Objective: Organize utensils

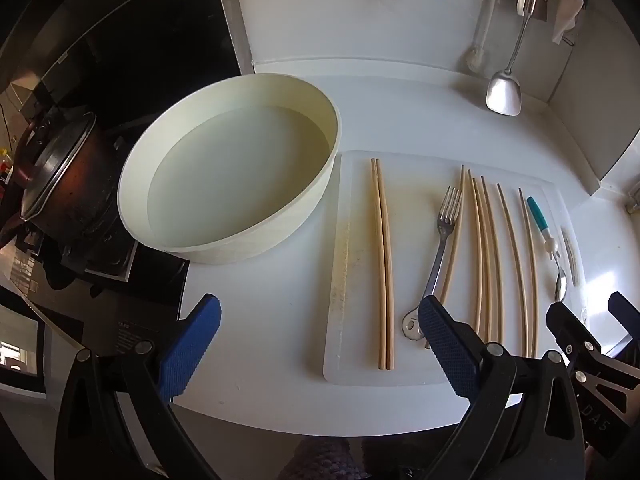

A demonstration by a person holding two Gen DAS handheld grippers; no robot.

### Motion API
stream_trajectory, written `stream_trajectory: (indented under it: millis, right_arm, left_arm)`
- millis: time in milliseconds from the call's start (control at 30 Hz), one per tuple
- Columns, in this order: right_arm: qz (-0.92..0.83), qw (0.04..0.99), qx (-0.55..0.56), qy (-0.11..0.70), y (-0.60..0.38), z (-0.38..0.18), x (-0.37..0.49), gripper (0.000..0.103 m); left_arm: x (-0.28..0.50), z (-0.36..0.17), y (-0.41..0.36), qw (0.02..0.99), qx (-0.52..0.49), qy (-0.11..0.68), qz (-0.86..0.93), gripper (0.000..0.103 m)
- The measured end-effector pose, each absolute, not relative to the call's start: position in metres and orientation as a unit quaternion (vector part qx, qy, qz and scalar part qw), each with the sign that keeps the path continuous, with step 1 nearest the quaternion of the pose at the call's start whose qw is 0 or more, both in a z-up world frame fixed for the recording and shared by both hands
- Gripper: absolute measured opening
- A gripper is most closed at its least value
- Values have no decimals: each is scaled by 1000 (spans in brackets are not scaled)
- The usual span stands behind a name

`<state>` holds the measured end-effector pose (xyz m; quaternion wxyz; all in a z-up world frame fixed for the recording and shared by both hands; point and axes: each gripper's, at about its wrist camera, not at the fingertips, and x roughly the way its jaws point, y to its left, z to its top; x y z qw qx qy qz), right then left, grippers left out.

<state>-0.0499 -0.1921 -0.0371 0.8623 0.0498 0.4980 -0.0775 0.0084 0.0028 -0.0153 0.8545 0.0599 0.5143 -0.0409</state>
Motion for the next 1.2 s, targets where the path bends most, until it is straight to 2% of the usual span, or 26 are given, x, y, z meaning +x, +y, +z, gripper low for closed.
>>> stream_trajectory:
  millis: [1200]
  right_arm:
    - [-76, 863, 43, 498, -192, -36, -49, 94]
  left_arm:
    - [9, -17, 3, 853, 52, 517, -45, 97]
